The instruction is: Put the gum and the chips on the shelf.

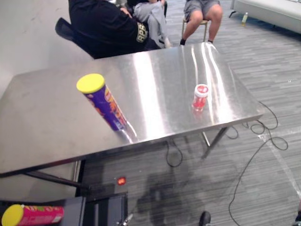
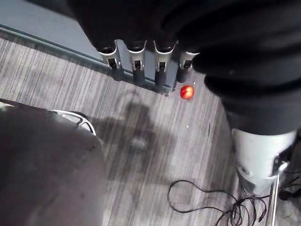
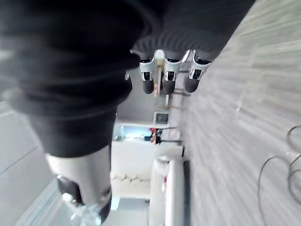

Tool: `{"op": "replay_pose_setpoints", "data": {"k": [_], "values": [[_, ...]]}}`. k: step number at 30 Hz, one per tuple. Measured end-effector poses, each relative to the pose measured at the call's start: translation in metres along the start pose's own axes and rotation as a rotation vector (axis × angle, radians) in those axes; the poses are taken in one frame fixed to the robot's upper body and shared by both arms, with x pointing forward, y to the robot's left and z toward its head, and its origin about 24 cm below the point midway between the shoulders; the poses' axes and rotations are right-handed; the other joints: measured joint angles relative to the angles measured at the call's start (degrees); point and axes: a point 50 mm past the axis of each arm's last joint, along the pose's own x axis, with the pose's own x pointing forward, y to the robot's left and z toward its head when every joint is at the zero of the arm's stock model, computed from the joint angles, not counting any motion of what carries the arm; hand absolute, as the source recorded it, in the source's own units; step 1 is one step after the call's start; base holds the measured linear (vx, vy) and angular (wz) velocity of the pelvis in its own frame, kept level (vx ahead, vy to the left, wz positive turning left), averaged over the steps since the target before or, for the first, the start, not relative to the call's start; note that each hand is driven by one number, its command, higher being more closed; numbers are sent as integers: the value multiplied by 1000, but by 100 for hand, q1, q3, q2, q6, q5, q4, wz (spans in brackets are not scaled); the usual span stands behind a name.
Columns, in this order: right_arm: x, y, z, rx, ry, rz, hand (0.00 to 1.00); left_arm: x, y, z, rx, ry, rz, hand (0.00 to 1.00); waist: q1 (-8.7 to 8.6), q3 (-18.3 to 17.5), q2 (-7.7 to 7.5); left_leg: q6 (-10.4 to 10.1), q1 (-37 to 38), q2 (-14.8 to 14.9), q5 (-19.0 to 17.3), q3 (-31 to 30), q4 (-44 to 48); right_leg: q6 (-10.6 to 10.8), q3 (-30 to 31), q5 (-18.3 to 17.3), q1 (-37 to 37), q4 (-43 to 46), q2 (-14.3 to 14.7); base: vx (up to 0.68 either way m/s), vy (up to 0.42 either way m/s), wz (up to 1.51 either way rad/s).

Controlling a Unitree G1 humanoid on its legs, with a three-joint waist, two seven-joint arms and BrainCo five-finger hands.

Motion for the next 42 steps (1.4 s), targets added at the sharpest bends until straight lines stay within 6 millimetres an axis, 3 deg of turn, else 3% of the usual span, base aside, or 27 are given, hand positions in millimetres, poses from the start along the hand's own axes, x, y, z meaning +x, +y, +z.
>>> {"op": "replay_pose_setpoints", "data": {"k": [2,3,4,5,6,8,9,11,14,18,19,20,21,22,24,26,27,28,29,30,31,32,33,36,42], "values": [[-3,22,17,-4,-81,99,0,0,0,0,6,-1,-2,0,7,1,-8,-2,-67,-19,-1,-45,292,0,27,0,14,118,-113,35,85,5],[-9,38,29,8,-140,168,0,-1,4,-1,9,-2,5,0,25,19,-138,-5,-316,-38,-56,-168,771,1,48,2,31,209,-307,5,100,10],[-12,45,36,5,-173,204,0,-1,5,-1,13,0,6,0,38,-5,-144,2,-351,-63,-232,-210,714,1,93,2,32,235,-367,-50,84,19],[-16,56,49,-6,-238,271,0,-3,3,-7,20,15,-3,0,31,-100,-1,44,-251,-55,69,-306,-163,2,99,1,35,250,-310,-54,41,8],[-19,61,53,-14,-262,299,0,-4,1,-9,23,16,-10,0,66,-120,22,61,-161,-40,45,-309,-302,11,136,-5,29,244,-266,-21,69,4],[-31,72,53,-28,-277,385,0,-5,9,-7,22,5,3,0,175,-174,-126,62,-170,-125,46,-332,-234,29,158,20,29,294,-363,25,97,4],[-34,77,51,-30,-272,420,0,-6,13,-8,25,6,11,0,176,-179,-272,62,-187,-135,45,-396,-153,20,157,27,39,356,-394,16,53,20],[-39,83,55,-26,-290,466,0,-8,19,-9,28,11,22,0,174,-225,-376,64,-218,-121,44,-444,-79,-27,163,62,55,383,-392,28,-1,16],[-48,98,60,-15,-320,560,0,-8,20,-9,30,12,22,0,180,-253,-381,70,-209,-92,41,-453,67,-26,164,62,122,433,-402,31,-31,0],[-59,114,53,-15,-294,649,0,-8,14,-11,29,17,9,0,191,-253,-198,69,-265,-27,41,-470,302,-26,144,63,163,479,-394,33,-54,-1],[-60,116,52,-16,-287,660,0,-8,14,-11,30,18,9,0,189,-250,-201,68,-319,-22,40,-484,451,-25,138,64,196,480,-418,44,-17,12],[-61,118,48,-20,-270,670,0,-8,17,-11,29,16,13,0,247,-168,-332,44,-631,-26,-6,-569,1037,-11,125,79,248,533,-596,18,4,15],[-60,119,46,-23,-262,670,0,-8,16,-10,28,13,12,0,282,-173,-325,31,-645,-39,-178,-609,860,-11,138,79,260,559,-631,-15,14,35],[-56,119,47,-32,-265,660,0,-8,11,-13,31,22,-3,0,275,-250,-138,120,-563,35,192,-645,15,-9,56,77,288,585,-526,-11,21,35],[-54,123,45,-29,-249,661,0,-8,8,-13,31,17,-8,0,347,-263,-116,124,-478,0,206,-716,-84,9,11,64,248,697,-549,33,43,29],[-59,133,43,-1,-235,680,0,-9,11,-13,40,16,-1,0,379,-234,-193,124,-494,76,206,-758,56,6,19,66,180,1015,-559,42,6,15],[-59,136,44,10,-238,676,0,-9,14,-13,39,22,7,0,381,-208,-221,125,-484,160,207,-777,88,12,24,59,78,1258,-528,44,-41,6],[-58,137,45,15,-241,676,0,-9,13,-14,40,26,9,0,388,-161,-150,126,-478,230,207,-788,95,66,52,-136,21,1273,-470,46,-75,-6],[-58,141,46,30,-241,675,0,-9,14,-14,39,28,13,0,390,-140,-175,126,-479,349,207,-772,121,108,252,-370,33,694,-150,15,-104,-11],[-58,142,47,35,-245,674,0,-8,18,-9,40,18,22,0,389,-85,-298,122,-507,335,204,-768,229,39,356,-122,127,-9,72,-1,-126,-3],[-58,142,47,36,-247,671,0,-7,20,-5,46,10,28,0,370,-54,-401,115,-516,257,199,-770,278,-56,363,296,78,-54,77,9,-174,2],[-56,140,48,32,-251,658,0,-6,19,-5,51,14,28,0,383,-60,-427,34,-466,249,132,-753,296,-41,182,215,131,-51,52,44,-157,-8],[-56,141,50,38,-255,655,0,-6,15,-8,42,19,21,0,379,-30,-245,6,-454,308,116,-756,272,-42,260,215,106,-46,106,56,-134,-12],[-55,138,40,16,-213,651,0,-6,5,-14,27,38,4,0,328,41,9,-14,-410,343,128,-756,135,-42,276,215,74,-47,159,-2,-59,-7],[-59,140,34,8,-186,662,0,-6,6,-12,65,32,1,0,335,36,-54,-32,-317,277,140,-773,-39,-41,250,216,96,-47,120,-54,0,4]]}}
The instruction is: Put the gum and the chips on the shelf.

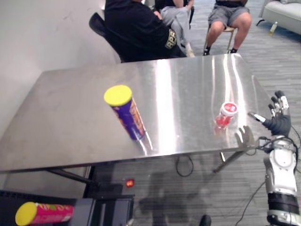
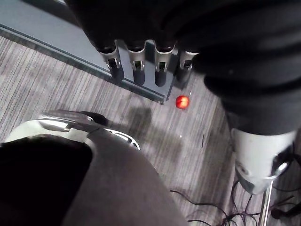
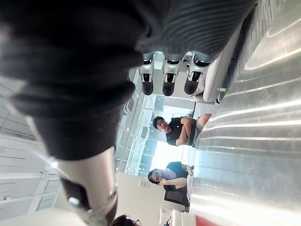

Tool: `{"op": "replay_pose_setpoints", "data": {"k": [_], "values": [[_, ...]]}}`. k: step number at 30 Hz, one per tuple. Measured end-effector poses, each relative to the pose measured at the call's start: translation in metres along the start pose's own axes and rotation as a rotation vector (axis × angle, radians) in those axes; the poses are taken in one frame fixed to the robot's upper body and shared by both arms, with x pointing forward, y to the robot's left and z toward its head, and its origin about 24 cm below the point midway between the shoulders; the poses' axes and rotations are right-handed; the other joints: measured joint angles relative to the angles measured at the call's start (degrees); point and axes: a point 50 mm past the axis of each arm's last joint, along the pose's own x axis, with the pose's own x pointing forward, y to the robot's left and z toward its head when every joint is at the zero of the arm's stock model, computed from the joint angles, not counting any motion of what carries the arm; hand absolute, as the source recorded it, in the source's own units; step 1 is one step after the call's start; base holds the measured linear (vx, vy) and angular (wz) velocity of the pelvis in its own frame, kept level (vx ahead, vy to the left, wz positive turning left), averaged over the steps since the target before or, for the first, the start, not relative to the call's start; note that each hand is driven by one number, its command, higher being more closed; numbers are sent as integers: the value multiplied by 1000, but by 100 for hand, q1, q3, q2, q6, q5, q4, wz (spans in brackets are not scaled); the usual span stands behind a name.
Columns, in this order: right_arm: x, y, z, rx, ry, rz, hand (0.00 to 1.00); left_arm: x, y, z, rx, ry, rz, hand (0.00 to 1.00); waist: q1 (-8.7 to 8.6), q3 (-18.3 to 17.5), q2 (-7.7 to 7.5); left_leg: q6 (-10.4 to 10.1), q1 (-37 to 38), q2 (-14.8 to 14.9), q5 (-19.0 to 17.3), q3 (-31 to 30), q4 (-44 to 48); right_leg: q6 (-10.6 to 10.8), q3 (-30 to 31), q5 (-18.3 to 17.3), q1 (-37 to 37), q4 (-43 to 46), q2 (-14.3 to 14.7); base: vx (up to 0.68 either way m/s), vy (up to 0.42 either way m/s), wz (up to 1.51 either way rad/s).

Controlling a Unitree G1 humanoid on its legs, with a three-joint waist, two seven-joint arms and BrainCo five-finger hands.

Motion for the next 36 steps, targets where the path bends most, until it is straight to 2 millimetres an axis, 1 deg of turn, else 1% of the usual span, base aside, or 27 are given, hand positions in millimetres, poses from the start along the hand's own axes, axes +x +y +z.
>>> {"op": "replay_pose_setpoints", "data": {"k": [1,3,5,9,11,12,18,22,29,32,36], "values": [[-2,4,-2,6,9,14,0,0,3,1,7,-2,7,0,17,6,-95,1,-1,-24,1,-3,-4,0,-3,0,0,0,-22,-92,6,1],[-6,13,-7,44,26,18,0,0,8,4,12,-8,19,0,36,-11,-231,2,-1,-46,1,-9,-22,1,-10,0,-7,-1,-37,-108,-10,4],[-8,17,-9,65,34,17,0,0,9,5,10,-15,22,0,47,-15,-279,4,-1,-78,2,-20,-56,1,-25,1,-12,-2,-45,-105,-22,6],[-11,18,-11,65,45,29,0,0,9,5,10,-16,22,0,87,-13,-285,13,-22,-126,7,-17,-210,2,-67,0,-107,-4,-63,-123,-30,0],[-15,16,-14,59,59,29,0,0,9,5,10,-15,22,0,123,-12,-286,54,-21,-141,34,-17,-227,11,-68,-6,-115,-7,-70,-113,-40,-5],[-17,15,-16,56,67,29,0,0,9,5,8,-15,23,0,126,-11,-288,68,-12,-158,57,-24,-258,39,-73,-27,-117,-7,-81,-104,-38,-3],[-23,13,-21,47,91,28,0,0,9,5,40,-13,21,0,118,-16,-295,67,-7,-182,208,-116,-476,41,-111,-29,-133,-8,-82,-70,-20,5],[-23,13,-21,47,91,28,0,0,9,6,41,-14,22,0,137,-23,-311,71,-5,-187,268,-145,-506,42,-141,-22,-166,-7,-79,25,7,6],[-23,12,-23,43,99,22,0,0,10,6,44,-14,22,0,138,-24,-316,71,2,-204,268,-164,-533,46,-168,-16,-158,-6,-91,33,21,3],[-23,12,-25,39,109,8,0,0,10,6,45,-13,23,0,140,-21,-322,71,-3,-211,268,-190,-533,47,-201,-16,-148,-5,-100,5,9,5],[-22,12,-34,18,153,-15,0,0,11,6,48,-12,25,0,157,-7,-353,72,-23,-225,268,-262,-526,47,-238,-16,-125,-6,-117,-10,3,6]]}}
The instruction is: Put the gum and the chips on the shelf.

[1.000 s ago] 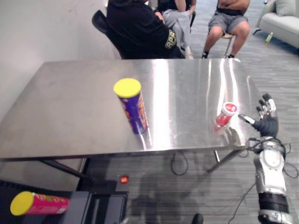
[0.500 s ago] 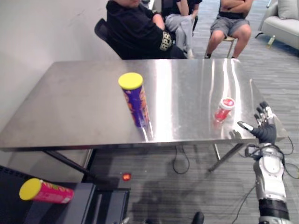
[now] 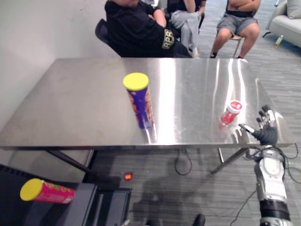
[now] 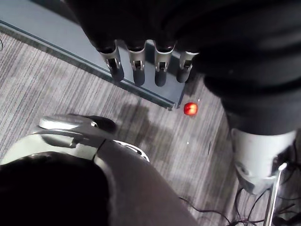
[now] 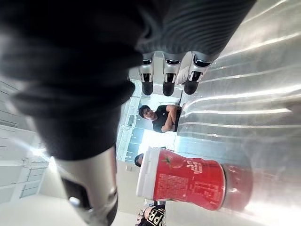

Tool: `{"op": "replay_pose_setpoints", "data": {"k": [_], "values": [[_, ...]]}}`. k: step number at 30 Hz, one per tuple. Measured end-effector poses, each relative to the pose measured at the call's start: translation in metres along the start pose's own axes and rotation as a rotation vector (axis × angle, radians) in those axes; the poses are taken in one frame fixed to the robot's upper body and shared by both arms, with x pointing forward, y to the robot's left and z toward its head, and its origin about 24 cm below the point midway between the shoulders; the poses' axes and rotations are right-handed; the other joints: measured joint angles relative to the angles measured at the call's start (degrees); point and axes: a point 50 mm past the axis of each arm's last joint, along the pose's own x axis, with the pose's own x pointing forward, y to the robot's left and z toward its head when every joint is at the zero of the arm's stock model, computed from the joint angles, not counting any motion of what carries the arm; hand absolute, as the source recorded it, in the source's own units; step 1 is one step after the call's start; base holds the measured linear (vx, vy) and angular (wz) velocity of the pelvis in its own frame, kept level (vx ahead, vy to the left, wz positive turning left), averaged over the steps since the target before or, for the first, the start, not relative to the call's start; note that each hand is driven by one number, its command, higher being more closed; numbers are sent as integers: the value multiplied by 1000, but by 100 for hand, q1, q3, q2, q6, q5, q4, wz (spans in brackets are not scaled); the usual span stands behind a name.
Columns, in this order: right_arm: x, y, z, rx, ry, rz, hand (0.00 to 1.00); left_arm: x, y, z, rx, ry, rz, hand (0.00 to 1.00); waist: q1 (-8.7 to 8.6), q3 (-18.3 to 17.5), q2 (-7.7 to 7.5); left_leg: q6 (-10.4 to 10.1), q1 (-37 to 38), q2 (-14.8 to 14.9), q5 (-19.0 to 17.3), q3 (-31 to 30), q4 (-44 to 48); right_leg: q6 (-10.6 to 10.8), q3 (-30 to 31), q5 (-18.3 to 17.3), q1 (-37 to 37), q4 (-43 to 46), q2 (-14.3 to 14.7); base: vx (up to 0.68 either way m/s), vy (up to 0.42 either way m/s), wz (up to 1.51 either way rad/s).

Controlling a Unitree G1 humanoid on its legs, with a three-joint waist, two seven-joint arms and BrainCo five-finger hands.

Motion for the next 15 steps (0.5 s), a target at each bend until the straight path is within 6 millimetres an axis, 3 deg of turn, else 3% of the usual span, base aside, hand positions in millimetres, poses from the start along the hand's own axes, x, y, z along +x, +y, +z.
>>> {"op": "replay_pose_setpoints", "data": {"k": [15], "values": [[26,13,-3,38,48,-34,0,0,1,1,1,-2,4,0,157,39,-22,16,-191,-81,9,-53,93,23,-13,18,-126,2,-57,-11,1,1]]}}
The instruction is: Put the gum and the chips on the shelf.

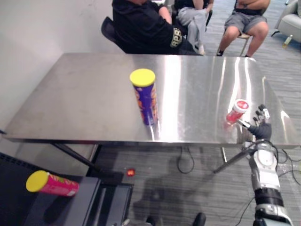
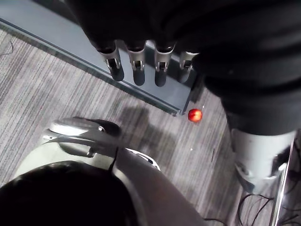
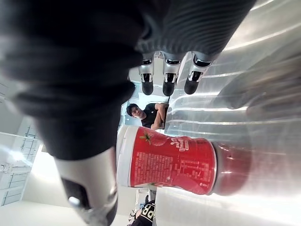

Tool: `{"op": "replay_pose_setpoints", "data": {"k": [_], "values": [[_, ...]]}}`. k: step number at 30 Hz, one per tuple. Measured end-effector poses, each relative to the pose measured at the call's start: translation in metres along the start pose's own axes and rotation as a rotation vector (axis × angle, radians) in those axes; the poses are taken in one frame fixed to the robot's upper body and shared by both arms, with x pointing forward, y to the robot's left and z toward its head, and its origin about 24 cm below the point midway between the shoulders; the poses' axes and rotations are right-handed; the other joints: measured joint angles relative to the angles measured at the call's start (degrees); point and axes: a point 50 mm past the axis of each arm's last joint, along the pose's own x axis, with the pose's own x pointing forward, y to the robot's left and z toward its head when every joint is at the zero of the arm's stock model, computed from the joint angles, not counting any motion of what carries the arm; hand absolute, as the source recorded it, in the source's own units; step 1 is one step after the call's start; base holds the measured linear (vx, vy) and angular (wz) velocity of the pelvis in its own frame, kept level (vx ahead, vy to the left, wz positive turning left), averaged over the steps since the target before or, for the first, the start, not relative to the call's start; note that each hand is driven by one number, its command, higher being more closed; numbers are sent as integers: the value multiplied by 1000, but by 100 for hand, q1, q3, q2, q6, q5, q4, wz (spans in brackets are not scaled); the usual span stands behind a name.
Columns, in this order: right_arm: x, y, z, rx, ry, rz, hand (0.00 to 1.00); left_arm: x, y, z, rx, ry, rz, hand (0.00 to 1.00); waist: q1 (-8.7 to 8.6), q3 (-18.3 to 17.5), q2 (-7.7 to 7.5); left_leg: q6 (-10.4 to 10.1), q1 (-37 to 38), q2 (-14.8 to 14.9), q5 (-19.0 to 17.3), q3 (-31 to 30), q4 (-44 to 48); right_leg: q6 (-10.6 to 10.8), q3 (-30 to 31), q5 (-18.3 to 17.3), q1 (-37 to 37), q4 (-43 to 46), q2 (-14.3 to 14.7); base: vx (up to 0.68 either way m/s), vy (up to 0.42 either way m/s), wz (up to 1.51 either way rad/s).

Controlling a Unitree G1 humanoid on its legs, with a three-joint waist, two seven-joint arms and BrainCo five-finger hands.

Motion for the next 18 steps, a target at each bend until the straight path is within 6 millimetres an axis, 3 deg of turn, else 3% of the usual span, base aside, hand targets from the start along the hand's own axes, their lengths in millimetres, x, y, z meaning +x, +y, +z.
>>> {"op": "replay_pose_setpoints", "data": {"k": [11,12,18], "values": [[25,18,20,44,-47,-3,0,1,-3,4,3,-10,-7,0,42,405,55,1,-170,-9,0,-125,81,-4,-99,3,-72,25,-18,1,3,5],[28,19,24,50,-57,-8,100,1,-3,4,1,-11,-7,0,47,437,58,1,-174,-12,0,-125,81,-5,-98,3,-76,25,-21,0,0,0],[39,22,41,59,-108,-12,100,3,-6,11,7,-30,-16,0,159,588,104,3,-292,-26,0,-112,103,-6,-65,5,-241,109,-50,0,1,-1]]}}
